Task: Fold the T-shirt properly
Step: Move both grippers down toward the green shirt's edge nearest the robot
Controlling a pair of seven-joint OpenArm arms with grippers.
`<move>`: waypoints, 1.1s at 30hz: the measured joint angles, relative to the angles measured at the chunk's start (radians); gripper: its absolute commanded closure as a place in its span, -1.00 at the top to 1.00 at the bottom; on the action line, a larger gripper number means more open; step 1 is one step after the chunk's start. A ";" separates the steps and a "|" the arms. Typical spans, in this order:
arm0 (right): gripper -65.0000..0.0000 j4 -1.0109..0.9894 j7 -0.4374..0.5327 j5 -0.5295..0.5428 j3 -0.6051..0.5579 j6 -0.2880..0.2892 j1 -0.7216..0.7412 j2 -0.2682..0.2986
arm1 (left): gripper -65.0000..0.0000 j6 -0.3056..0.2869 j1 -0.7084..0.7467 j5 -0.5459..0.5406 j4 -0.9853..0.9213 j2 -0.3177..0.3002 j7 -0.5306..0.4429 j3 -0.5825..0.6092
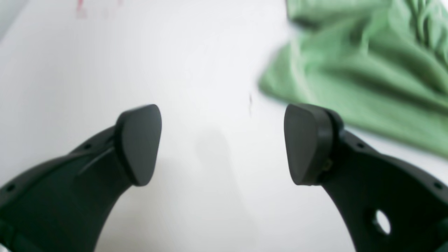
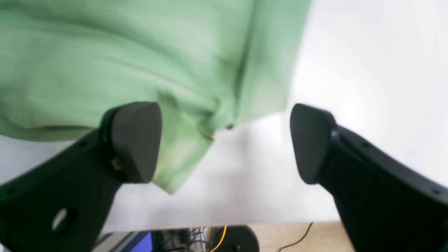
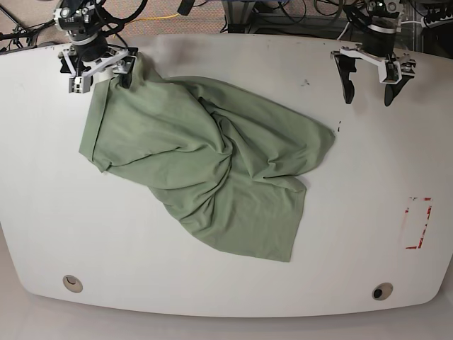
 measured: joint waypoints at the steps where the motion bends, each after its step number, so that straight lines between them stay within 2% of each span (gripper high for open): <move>1: 0.68 0.000 -0.041 0.028 0.027 0.002 0.006 0.002 | 0.57 0.000 -0.013 0.000 0.000 0.000 0.009 -0.001; 3: 0.68 -0.008 -0.073 0.081 0.065 0.017 0.009 0.003 | 0.57 0.003 -0.035 0.000 0.000 0.002 0.044 0.000; 5: 0.68 -0.021 -0.126 0.132 0.097 0.067 0.011 0.011 | 0.57 0.002 -0.058 0.000 -0.001 0.006 0.084 0.000; 8: 0.68 -0.026 -0.183 0.187 0.134 0.098 0.014 0.023 | 0.57 0.000 -0.095 0.000 -0.002 0.006 0.101 -0.001; 11: 0.68 -0.026 -0.234 0.254 0.156 0.101 0.022 0.024 | 0.57 0.000 -0.130 0.000 -0.002 0.006 0.100 0.000; 16: 0.68 -0.068 -0.245 0.334 0.156 0.105 0.028 0.024 | 0.57 0.000 -0.143 0.000 -0.002 0.006 0.099 -0.001; 22: 0.68 -0.180 -0.261 0.348 0.153 0.105 0.060 0.024 | 0.57 0.000 -0.146 0.000 -0.002 0.003 0.099 0.000; 33: 0.65 -0.203 -0.259 0.350 0.080 0.105 0.096 0.019 | 0.57 0.007 -0.158 0.000 -0.003 0.003 0.103 0.010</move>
